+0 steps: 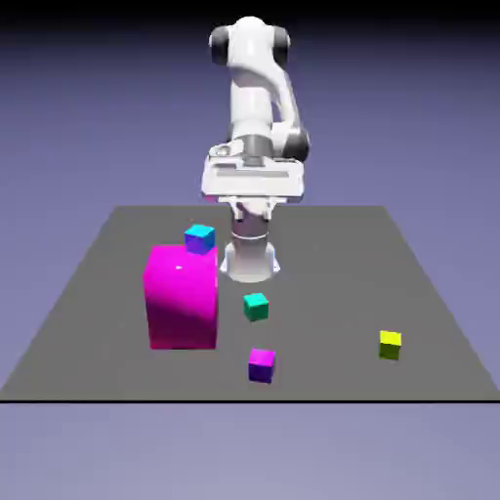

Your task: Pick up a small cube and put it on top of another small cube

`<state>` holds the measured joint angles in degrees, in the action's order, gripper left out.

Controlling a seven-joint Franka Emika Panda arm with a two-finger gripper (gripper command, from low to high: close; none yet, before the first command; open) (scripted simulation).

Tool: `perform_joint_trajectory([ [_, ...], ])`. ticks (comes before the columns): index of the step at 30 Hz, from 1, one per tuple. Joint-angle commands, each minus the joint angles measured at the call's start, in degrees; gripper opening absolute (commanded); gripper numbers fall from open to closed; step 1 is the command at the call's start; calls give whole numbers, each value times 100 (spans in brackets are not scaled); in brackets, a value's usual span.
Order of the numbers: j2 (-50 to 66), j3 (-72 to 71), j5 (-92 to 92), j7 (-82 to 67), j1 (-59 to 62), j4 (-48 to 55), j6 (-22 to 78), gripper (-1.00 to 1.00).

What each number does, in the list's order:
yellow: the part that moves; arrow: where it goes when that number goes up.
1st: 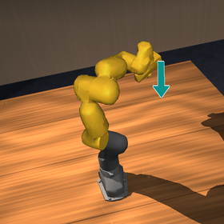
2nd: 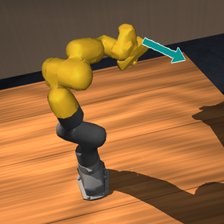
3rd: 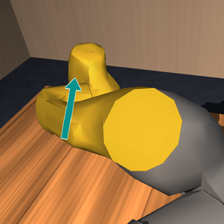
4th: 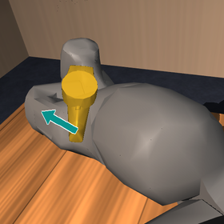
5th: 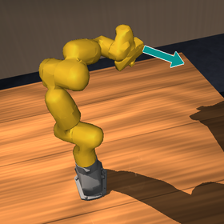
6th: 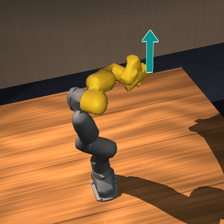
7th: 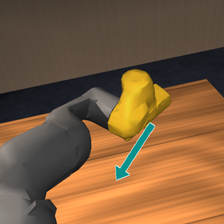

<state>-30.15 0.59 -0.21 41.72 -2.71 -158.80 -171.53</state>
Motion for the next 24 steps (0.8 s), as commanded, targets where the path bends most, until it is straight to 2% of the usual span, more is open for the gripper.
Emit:
perform_joint_trajectory([
  [1,208,49,-18,-62,-168,183,206,0],
  [24,4984,1183,-426,-1476,-4024,4390,4933,0],
])
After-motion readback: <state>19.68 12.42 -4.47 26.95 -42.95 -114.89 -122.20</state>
